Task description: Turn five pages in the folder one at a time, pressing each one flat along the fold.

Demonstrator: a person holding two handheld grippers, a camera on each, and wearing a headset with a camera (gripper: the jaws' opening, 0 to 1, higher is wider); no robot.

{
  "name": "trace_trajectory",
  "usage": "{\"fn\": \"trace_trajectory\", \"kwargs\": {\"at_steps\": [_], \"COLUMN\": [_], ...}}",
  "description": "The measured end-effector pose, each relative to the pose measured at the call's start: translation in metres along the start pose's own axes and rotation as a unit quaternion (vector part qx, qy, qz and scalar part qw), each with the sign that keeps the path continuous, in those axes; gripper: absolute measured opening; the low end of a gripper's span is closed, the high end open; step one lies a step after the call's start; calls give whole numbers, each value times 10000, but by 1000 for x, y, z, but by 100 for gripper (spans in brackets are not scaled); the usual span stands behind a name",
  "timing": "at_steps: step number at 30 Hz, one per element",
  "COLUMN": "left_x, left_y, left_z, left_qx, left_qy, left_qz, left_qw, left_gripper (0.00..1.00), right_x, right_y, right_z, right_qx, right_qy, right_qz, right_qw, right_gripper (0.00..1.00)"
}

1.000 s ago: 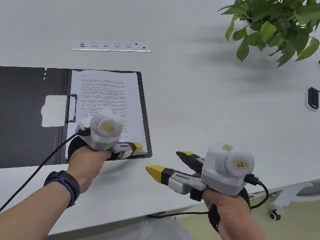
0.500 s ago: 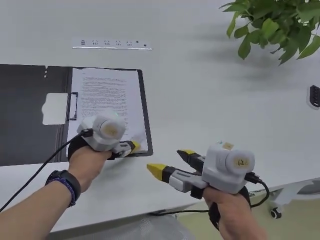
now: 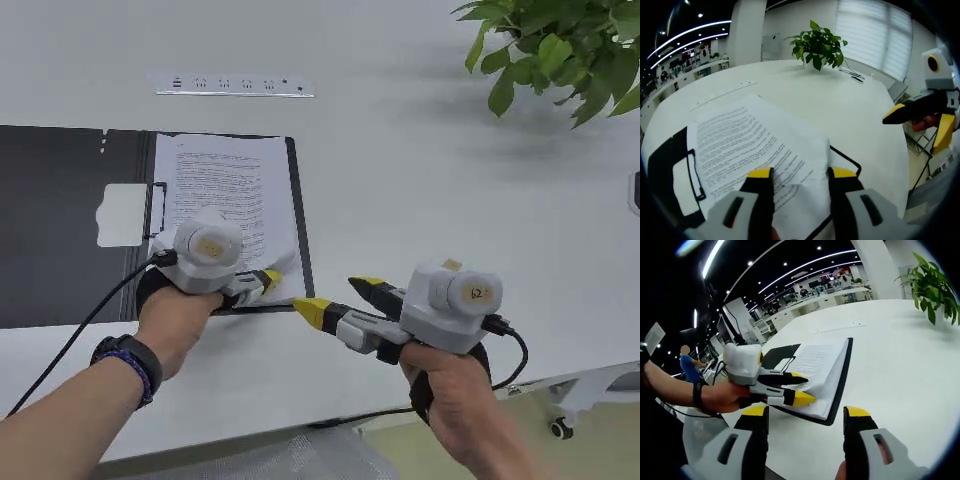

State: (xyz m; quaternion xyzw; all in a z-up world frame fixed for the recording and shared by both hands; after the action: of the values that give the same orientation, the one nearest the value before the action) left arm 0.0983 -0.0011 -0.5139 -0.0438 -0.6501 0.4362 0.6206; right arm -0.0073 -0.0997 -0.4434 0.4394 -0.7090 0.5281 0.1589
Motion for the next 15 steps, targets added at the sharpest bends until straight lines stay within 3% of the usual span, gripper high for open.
{"fn": "trace_trajectory", "kwargs": {"at_steps": [9, 15], "left_x": [2, 2], "left_y": [1, 1], "left_z": [-2, -2], "left_qx": [99, 88], "left_qy": [68, 66], "left_qz": [57, 46], "left_qw": [9999, 9999], "left_gripper": [39, 39], "right_x": [-24, -44], "right_y": [-19, -29], "right_z": [7, 11], "right_qx": [-61, -411], "right_qy": [-202, -390], "right_qz": [46, 154], "right_qw": [9998, 9983], "right_gripper": [56, 51]}}
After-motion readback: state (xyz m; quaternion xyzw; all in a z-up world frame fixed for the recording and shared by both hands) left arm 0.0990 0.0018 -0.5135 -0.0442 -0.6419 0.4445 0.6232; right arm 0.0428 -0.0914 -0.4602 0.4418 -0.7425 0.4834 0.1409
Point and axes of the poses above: the centre of the closed fingertips' face, and the gripper's own axes: x roughly backward along the fingers, z roughly to its right, y roughly out of its underside, the point moved 5 cm from there along x, roughly backward along the fingers, and after that the axes turned 14 degrees about -z, right-handed, at the moved point
